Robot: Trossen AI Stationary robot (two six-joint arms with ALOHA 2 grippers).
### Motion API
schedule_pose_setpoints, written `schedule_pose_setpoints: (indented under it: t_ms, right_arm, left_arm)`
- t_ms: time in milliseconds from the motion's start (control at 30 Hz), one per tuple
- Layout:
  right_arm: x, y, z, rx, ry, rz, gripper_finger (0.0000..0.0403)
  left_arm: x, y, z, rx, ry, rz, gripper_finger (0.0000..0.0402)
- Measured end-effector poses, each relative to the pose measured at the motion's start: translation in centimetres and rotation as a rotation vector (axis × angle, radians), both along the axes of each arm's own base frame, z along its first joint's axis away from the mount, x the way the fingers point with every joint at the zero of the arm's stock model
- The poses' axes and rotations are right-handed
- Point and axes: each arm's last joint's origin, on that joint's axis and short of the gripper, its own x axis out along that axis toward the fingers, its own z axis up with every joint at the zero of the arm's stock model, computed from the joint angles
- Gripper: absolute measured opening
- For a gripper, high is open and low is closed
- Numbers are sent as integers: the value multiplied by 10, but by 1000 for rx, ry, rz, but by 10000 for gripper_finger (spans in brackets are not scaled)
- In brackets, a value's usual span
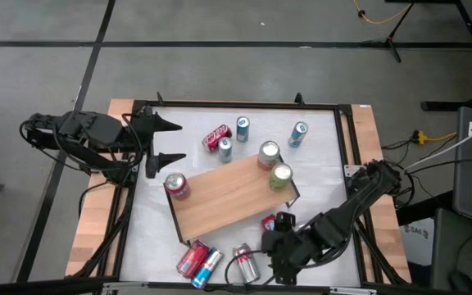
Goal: Place canned beverage on shelf
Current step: Put the blue soda can on the shelf
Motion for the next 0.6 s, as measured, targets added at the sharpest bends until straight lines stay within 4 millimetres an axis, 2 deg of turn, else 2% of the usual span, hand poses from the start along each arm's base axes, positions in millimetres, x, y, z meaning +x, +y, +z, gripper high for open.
schedule_pose_setpoints:
  t_ms: [233,600]
  right_arm:
    - [11,6,-21,-15,38,-121,376]
    - [21,13,-47,-77,82,-143,376]
  left_arm:
    - [0,0,0,2,1,-1,395]
    - [0,0,-1,1,9,-12,395]
